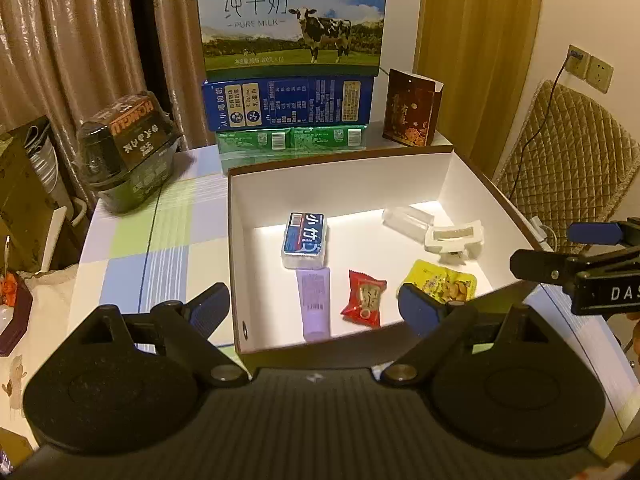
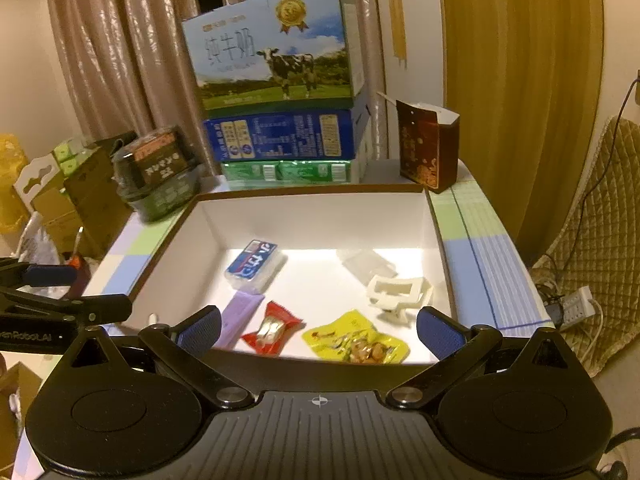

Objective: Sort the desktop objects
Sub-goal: 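Withdraw both tools from the box back toward the remaining items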

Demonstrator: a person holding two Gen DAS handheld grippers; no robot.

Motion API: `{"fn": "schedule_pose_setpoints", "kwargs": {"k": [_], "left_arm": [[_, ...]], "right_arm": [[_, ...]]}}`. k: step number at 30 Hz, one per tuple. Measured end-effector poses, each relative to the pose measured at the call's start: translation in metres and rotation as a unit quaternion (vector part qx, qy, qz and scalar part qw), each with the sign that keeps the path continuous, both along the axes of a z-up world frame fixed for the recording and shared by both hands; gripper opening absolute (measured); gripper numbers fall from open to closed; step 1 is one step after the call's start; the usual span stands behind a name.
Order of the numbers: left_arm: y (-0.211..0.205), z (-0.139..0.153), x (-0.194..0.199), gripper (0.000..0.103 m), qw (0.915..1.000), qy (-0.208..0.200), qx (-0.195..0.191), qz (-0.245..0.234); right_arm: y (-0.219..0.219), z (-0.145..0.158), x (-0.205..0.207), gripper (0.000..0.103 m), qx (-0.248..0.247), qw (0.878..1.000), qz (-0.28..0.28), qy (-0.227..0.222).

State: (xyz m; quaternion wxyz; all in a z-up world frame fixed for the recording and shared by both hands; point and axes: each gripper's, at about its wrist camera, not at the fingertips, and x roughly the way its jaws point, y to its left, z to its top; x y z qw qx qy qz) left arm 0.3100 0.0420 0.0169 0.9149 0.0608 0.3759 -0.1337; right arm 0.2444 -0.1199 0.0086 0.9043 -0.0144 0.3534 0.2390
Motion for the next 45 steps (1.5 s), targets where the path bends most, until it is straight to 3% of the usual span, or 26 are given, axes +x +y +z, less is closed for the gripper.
{"fn": "schedule_pose_setpoints", "kwargs": {"k": [29, 45], "left_arm": [[0.008, -0.009, -0.134, 0.089, 0.9979, 0.034, 0.014, 0.053], [-0.003, -0.038, -0.186, 0.089, 0.9942, 0.084, 0.022, 0.064]], "right_arm": [[-0.032, -0.013, -0.119, 0.101, -0.033, 0.994, 0.098, 0.033], [-0.053, -0.038, -0.148, 0.101, -0.048, 0.990, 0.103, 0.079]]}}
